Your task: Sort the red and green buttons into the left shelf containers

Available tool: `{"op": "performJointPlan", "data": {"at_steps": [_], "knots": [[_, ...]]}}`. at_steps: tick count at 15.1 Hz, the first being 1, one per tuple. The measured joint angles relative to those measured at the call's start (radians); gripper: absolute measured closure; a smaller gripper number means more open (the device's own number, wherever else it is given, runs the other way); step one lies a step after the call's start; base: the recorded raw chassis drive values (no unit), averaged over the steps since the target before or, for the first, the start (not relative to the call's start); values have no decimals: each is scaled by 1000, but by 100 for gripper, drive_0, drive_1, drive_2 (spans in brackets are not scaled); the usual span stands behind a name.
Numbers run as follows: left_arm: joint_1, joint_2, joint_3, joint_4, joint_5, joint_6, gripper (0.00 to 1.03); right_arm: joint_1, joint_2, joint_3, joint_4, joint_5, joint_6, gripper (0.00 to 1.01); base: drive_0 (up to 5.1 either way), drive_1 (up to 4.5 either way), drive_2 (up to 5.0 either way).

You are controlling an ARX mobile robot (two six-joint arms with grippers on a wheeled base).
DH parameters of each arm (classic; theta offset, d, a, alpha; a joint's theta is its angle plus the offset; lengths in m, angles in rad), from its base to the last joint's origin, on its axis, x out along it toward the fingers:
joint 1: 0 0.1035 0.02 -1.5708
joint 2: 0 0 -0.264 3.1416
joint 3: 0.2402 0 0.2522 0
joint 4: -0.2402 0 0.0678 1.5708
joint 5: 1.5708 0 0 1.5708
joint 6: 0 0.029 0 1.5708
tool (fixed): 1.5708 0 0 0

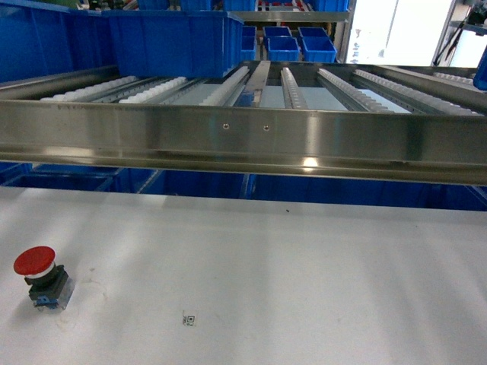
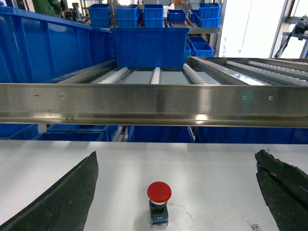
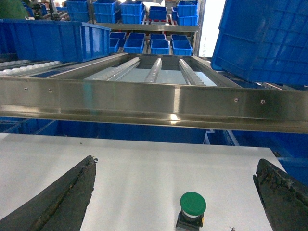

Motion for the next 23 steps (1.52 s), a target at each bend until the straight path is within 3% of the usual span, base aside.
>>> {"op": "performJointPlan", "data": {"at_steps": [10, 11, 12, 14, 16, 18, 20, 21, 23], "knots": [[0, 2, 0, 8, 0, 2, 5, 0, 0, 0, 0, 0, 0, 3, 0, 0, 0], [4, 39, -2, 109, 5, 24, 5, 1, 1, 0, 5, 1, 0, 3, 0, 0, 0], [30, 125, -3, 229, 43, 50, 5, 39, 63, 0, 115, 48, -16, 3, 0, 0, 0], [90, 414, 0, 527, 108, 63, 5, 107, 362, 4, 351, 113, -43, 3, 0, 0, 0], [102, 764, 58, 760, 162, 72, 5, 104, 703, 108, 584, 115, -57, 3, 0, 0, 0], [111, 1043, 229, 727, 196, 64, 5, 67, 1001, 250, 623, 83, -63, 3, 0, 0, 0], [109, 1217, 336, 593, 169, 61, 5, 32, 1210, 322, 533, 49, -65, 3, 0, 0, 0], [99, 1276, 377, 576, 160, 63, 5, 16, 1291, 360, 498, 21, -66, 3, 0, 0, 0], [78, 1296, 414, 581, 132, 85, 5, -18, 1377, 409, 483, 11, -79, 3, 0, 0, 0]]}}
